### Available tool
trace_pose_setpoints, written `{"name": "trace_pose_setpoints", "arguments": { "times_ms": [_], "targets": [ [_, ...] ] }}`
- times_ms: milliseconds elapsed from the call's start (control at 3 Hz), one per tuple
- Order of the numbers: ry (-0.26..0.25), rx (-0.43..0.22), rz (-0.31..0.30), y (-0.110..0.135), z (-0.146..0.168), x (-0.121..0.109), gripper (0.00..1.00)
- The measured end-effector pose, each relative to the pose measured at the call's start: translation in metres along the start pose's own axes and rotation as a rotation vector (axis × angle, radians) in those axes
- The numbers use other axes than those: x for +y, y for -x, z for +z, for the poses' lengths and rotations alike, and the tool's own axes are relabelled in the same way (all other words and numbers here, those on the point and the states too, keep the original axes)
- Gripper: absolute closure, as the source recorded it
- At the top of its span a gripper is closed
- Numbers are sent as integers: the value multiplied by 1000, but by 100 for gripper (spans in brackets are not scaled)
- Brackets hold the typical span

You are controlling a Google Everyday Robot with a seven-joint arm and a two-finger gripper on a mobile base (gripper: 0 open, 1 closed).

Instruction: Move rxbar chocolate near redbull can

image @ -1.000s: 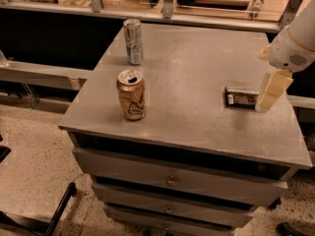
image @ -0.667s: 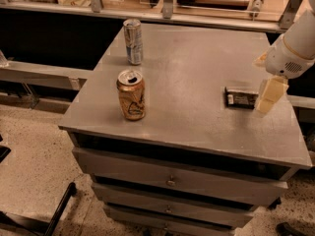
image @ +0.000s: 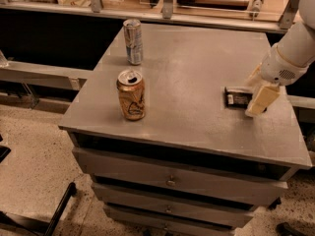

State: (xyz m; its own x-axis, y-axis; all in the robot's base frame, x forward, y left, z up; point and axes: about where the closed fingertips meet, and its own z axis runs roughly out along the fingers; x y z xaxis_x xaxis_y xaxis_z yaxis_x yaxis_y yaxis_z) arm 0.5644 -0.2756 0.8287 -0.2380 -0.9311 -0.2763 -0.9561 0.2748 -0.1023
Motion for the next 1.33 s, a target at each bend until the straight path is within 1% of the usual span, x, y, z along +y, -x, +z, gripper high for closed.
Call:
{"name": "trace_pose_setpoints", "arguments": {
  "times_ms": [667, 1000, 1333],
  "targets": [
    [4, 2, -2, -1, -3, -2, 85],
    [4, 2, -2, 0, -4, -2, 100],
    [4, 2, -2, 0, -4, -2, 100]
  ]
}}
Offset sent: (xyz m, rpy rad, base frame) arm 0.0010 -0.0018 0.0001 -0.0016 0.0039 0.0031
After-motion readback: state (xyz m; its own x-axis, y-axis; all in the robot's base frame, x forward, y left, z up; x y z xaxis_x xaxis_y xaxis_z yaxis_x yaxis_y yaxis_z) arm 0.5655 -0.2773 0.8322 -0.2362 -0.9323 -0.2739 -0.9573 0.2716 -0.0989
